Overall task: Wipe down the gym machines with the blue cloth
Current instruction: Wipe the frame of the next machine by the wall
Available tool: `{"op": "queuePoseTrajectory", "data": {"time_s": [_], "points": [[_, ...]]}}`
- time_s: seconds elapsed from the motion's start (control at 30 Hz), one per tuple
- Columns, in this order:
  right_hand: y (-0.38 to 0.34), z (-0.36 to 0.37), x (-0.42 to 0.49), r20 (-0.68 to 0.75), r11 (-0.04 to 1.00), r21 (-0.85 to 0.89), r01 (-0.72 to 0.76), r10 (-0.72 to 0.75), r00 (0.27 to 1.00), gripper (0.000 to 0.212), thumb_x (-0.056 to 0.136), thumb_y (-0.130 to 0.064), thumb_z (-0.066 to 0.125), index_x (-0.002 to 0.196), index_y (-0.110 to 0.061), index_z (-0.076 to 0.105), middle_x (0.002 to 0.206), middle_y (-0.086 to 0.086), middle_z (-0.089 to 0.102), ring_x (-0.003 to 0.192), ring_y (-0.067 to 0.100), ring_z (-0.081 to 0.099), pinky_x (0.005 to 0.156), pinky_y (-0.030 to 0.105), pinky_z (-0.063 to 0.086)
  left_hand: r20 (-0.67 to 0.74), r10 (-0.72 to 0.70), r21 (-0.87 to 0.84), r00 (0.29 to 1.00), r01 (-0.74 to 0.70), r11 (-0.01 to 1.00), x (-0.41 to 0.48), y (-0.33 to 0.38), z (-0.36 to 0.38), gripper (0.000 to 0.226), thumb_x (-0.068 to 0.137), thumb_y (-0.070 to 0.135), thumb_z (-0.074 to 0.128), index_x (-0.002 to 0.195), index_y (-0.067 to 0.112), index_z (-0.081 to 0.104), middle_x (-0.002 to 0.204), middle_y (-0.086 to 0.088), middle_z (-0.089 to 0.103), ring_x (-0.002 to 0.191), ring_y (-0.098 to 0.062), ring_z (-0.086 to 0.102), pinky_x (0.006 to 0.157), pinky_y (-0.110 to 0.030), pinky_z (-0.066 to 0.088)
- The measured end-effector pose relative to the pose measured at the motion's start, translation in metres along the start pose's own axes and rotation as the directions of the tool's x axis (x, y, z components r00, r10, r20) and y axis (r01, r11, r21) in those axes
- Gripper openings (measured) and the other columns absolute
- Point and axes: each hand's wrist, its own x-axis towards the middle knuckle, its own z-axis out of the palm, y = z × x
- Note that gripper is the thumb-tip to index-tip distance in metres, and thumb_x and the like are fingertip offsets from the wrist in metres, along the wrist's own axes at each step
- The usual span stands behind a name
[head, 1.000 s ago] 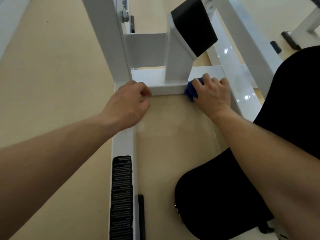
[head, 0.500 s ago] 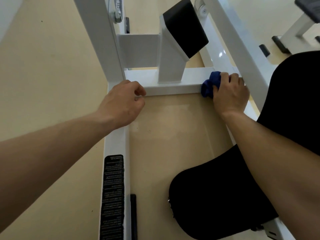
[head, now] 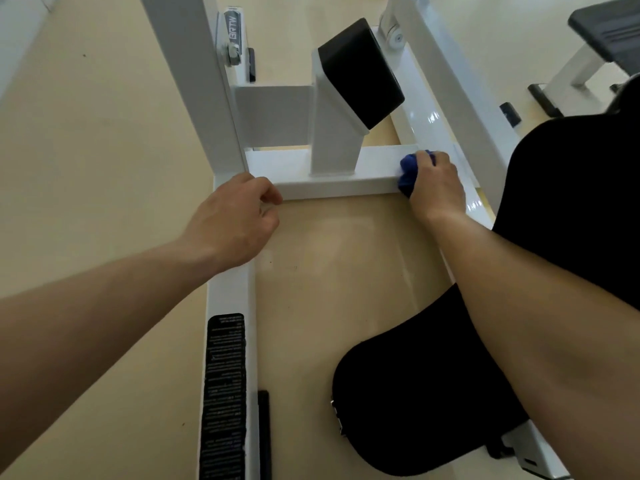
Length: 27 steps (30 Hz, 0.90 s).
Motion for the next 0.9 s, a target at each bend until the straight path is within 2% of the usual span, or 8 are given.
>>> {"op": "queuePoseTrajectory", "data": {"time_s": [0.1, 0.3, 0.47, 0.57, 0.63, 0.73, 0.83, 0.9], "points": [[-0.008, -0.001, -0.009, 0.007, 0.999, -0.028, 0.038, -0.038, 0.999, 0.052, 0.092, -0.008, 0.06, 0.141, -0.012, 0.042, 0.146, 0.016, 0.038, 0.131, 0.037, 0.039, 0.101, 0.045, 0.042, 0.0, 0.002, 0.034, 1.0, -0.002, 0.999, -0.005, -0.005, -0.006, 0.018, 0.092, 0.026, 0.053, 0.106, 0.028, 0.063, 0.106, 0.009, 0.052, 0.096, -0.016, 0.059, 0.084, -0.032, 0.044], [0.005, -0.005, -0.038, 0.03, 0.913, -0.373, 0.165, -0.166, 0.986, 0.035, 0.092, -0.001, 0.051, 0.127, 0.001, 0.052, 0.129, 0.025, 0.047, 0.114, 0.043, 0.047, 0.082, 0.048, 0.046, 0.018, 0.021, 0.077, 1.0, -0.023, 0.997, -0.012, -0.009, -0.012, 0.02, 0.093, 0.029, 0.052, 0.109, 0.028, 0.063, 0.116, 0.006, 0.055, 0.099, -0.017, 0.059, 0.086, -0.035, 0.046], [0.001, -0.007, -0.084, 0.154, 0.856, -0.463, 0.231, -0.179, 0.972, 0.03, 0.095, -0.006, 0.043, 0.118, -0.008, 0.063, 0.123, 0.015, 0.056, 0.115, 0.034, 0.051, 0.09, 0.041, 0.041, 0.114, 0.126, 0.191, 0.986, -0.146, 0.971, -0.022, 0.003, -0.014, 0.024, 0.094, 0.03, 0.05, 0.114, 0.026, 0.062, 0.121, 0.005, 0.052, 0.106, -0.02, 0.057, 0.086, -0.038, 0.05], [-0.009, -0.021, -0.1, 0.15, 0.95, -0.244, 0.193, -0.159, 0.976, 0.032, 0.092, -0.008, 0.053, 0.124, -0.012, 0.056, 0.126, 0.014, 0.052, 0.115, 0.035, 0.05, 0.091, 0.041, 0.043, 0.202, 0.187, 0.269, 0.961, -0.238, 0.933, -0.027, 0.007, -0.02, 0.026, 0.095, 0.03, 0.046, 0.117, 0.026, 0.059, 0.124, 0.003, 0.051, 0.114, -0.023, 0.054, 0.088, -0.042, 0.051], [-0.035, -0.026, -0.11, 0.186, 0.974, 0.07, 0.215, -0.225, 0.956, 0.04, 0.087, -0.006, 0.056, 0.125, -0.018, 0.058, 0.125, 0.007, 0.052, 0.115, 0.028, 0.05, 0.093, 0.039, 0.046, 0.226, 0.181, 0.304, 0.957, -0.245, 0.921, -0.03, 0.004, -0.028, 0.027, 0.096, 0.028, 0.043, 0.119, 0.026, 0.058, 0.126, 0.002, 0.051, 0.115, -0.023, 0.052, 0.089, -0.043, 0.05], [-0.097, -0.028, -0.135, 0.269, 0.865, 0.489, 0.112, -0.271, 0.924, 0.047, 0.084, -0.005, 0.052, 0.126, -0.023, 0.059, 0.116, -0.002, 0.058, 0.103, 0.018, 0.058, 0.082, 0.029, 0.047, 0.222, 0.138, 0.352, 0.965, -0.211, 0.912, -0.035, -0.007, -0.043, 0.032, 0.097, 0.021, 0.041, 0.124, 0.025, 0.057, 0.13, 0.0, 0.05, 0.118, -0.023, 0.051, 0.092, -0.043, 0.048], [-0.153, -0.026, -0.165, 0.332, 0.773, 0.632, 0.052, -0.332, 0.883, 0.043, 0.09, -0.002, 0.05, 0.13, -0.015, 0.058, 0.112, 0.007, 0.065, 0.098, 0.019, 0.06, 0.071, 0.018, 0.042, 0.242, 0.047, 0.403, 0.969, -0.144, 0.904, -0.049, -0.024, -0.057, 0.036, 0.097, 0.025, 0.044, 0.132, 0.025, 0.051, 0.136, 0.0, 0.047, 0.124, -0.024, 0.048, 0.094, -0.042, 0.044], [-0.172, -0.025, -0.183, 0.392, 0.675, 0.73, -0.107, -0.286, 0.874, 0.028, 0.097, -0.004, 0.045, 0.12, -0.001, 0.06, 0.101, 0.022, 0.064, 0.085, 0.021, 0.057, 0.057, 0.015, 0.042, 0.284, 0.021, 0.44, 0.959, -0.15, 0.886, -0.065, -0.035, -0.06, 0.039, 0.097, 0.028, 0.046, 0.136, 0.024, 0.048, 0.137, -0.001, 0.047, 0.125, -0.024, 0.047, 0.095, -0.042, 0.044]]}}
